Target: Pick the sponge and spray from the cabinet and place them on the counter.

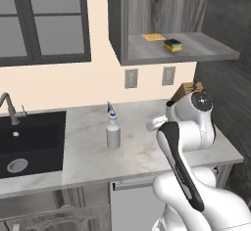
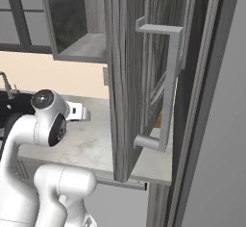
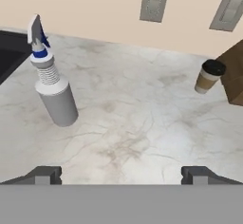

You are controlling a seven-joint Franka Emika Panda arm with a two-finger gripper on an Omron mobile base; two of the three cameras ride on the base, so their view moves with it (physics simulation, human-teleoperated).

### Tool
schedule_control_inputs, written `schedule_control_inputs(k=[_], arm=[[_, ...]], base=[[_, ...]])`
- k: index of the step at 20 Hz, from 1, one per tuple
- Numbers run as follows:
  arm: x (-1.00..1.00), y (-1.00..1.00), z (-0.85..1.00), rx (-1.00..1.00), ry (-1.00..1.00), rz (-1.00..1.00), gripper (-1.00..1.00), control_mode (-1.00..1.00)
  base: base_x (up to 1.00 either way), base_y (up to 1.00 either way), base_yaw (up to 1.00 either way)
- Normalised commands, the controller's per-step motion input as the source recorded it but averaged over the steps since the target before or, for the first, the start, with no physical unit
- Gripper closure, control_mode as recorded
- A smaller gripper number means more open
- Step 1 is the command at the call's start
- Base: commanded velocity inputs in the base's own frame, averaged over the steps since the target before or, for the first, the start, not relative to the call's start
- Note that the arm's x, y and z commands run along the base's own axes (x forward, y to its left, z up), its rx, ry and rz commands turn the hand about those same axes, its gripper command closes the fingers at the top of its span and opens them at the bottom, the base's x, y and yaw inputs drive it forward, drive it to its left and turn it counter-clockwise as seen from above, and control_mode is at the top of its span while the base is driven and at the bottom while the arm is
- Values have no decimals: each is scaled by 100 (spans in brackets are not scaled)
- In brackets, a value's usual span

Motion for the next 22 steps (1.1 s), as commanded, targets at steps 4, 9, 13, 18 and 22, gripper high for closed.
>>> schedule_control_inputs(k=[4,9,13,18,22], arm=[[-39,0,14,0,-14,0,-100,-100],[-31,2,15,-2,-8,-1,-100,-100],[-5,-3,-2,0,-2,-16,-100,-100],[-4,-4,-3,1,-2,-8,-100,-100],[-21,0,8,-2,-10,-3,-100,-100]], base=[[0,0,0],[0,0,0],[0,0,0],[0,0,0],[0,0,0]])
